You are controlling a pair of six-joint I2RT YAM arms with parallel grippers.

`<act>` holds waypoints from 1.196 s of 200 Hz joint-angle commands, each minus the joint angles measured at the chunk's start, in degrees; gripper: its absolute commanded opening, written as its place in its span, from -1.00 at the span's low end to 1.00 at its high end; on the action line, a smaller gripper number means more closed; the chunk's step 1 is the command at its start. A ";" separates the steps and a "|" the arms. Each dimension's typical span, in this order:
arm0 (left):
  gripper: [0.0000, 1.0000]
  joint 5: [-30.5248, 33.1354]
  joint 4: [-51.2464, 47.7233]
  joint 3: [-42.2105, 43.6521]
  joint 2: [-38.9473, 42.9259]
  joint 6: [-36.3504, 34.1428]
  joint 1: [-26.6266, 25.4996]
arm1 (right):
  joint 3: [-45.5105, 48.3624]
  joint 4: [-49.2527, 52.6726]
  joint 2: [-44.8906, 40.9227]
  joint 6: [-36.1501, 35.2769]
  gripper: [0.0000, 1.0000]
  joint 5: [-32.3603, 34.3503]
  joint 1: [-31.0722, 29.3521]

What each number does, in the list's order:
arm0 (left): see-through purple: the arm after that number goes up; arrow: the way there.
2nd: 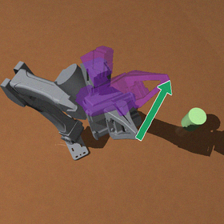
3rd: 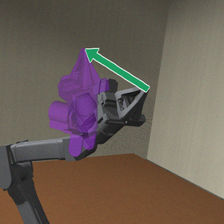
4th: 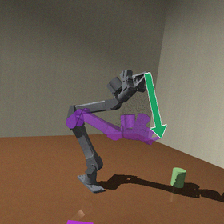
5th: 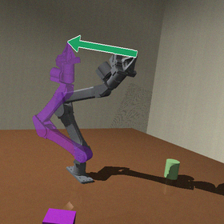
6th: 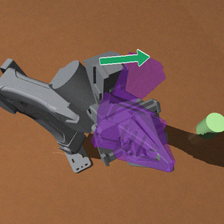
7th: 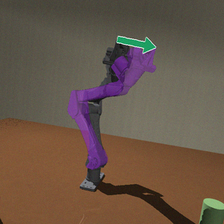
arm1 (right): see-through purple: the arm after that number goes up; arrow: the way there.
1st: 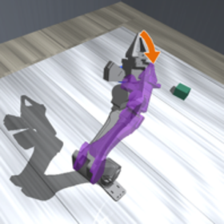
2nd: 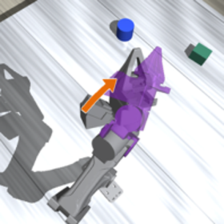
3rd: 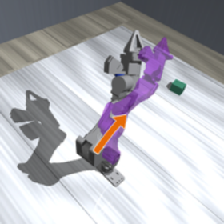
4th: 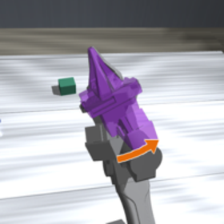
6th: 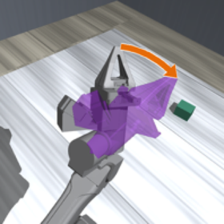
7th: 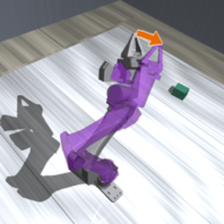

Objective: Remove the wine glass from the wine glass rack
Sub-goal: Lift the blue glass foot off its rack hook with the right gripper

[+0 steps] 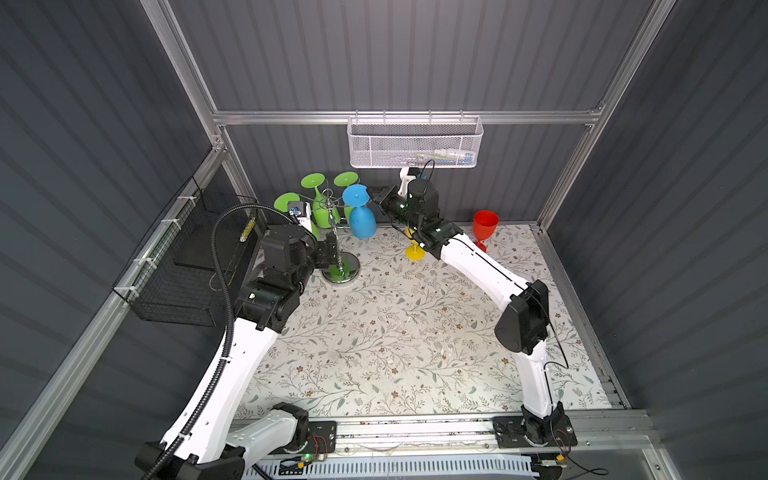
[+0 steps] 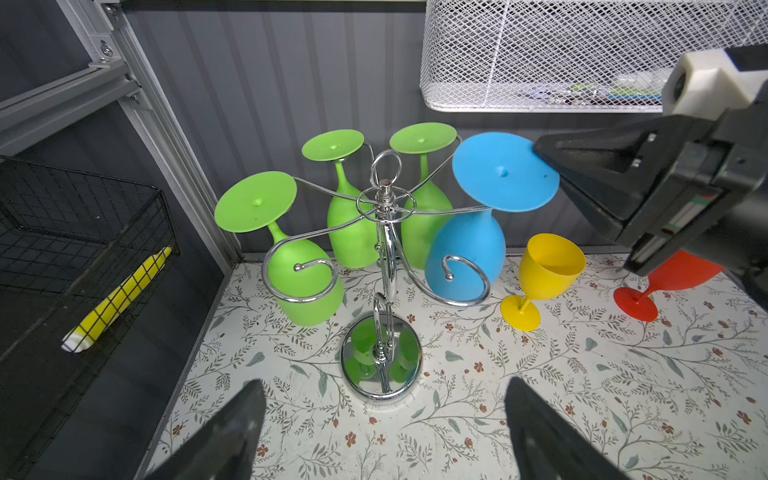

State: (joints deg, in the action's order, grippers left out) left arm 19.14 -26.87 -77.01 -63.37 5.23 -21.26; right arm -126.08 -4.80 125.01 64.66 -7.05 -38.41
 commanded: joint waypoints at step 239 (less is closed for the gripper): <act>0.79 -2.61 1.24 0.97 -0.34 0.57 0.41 | -6.60 -4.13 4.87 -0.72 -1.00 1.38 3.79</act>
State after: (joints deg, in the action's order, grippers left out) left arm 17.65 -26.83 -76.42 -63.40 5.23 -21.26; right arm -131.63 -6.81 129.08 64.07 -5.34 -34.48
